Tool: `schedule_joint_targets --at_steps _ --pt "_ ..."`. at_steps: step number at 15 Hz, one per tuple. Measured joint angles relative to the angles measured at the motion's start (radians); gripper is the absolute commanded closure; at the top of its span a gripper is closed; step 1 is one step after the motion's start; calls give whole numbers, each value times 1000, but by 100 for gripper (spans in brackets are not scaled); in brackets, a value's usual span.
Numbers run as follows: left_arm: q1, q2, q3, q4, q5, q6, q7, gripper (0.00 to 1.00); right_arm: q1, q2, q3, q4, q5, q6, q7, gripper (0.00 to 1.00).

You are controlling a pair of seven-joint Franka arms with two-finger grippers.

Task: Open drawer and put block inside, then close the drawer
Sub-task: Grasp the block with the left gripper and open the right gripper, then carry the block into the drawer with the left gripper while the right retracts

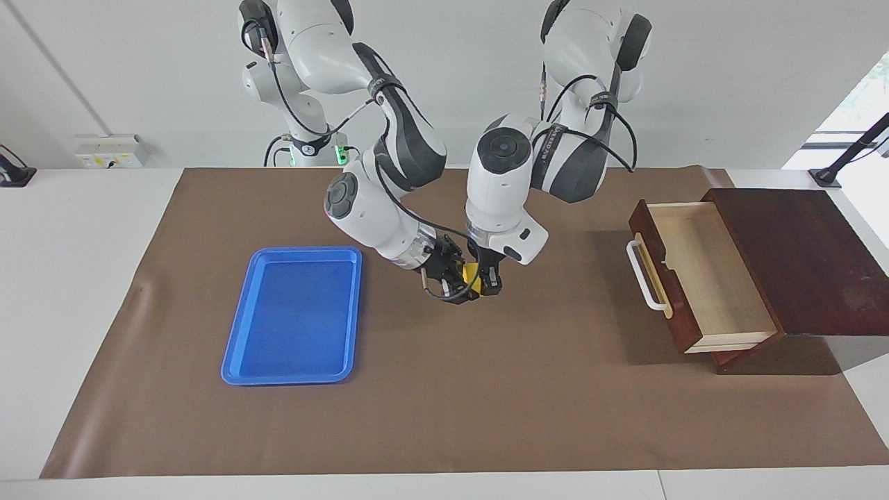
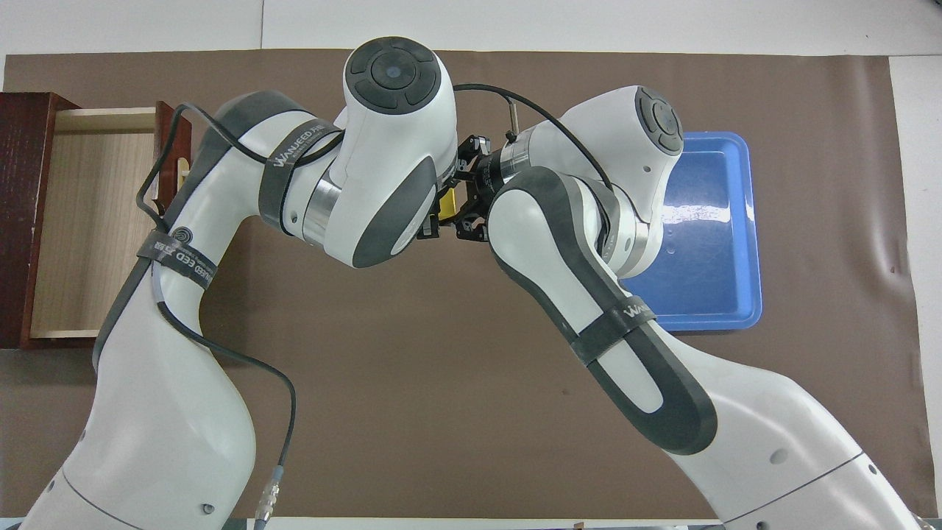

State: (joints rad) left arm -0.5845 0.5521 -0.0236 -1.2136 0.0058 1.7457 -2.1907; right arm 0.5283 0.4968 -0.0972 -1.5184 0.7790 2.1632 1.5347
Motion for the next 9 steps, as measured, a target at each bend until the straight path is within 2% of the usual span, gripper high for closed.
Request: schedule_joint_targets --at_steps 1,6,9 --pt "0 0 0 0 0 0 -2 100 0 0 0 0 0 1 -1 3" --pt "11 -19 12 4 0 0 -5 100 -25 -3 -5 -2 -1 -2 -4 0" --pt "52 -62 15 4 0 -14 1 100 -100 -38 -10 -32 -8 -52 -75 0"
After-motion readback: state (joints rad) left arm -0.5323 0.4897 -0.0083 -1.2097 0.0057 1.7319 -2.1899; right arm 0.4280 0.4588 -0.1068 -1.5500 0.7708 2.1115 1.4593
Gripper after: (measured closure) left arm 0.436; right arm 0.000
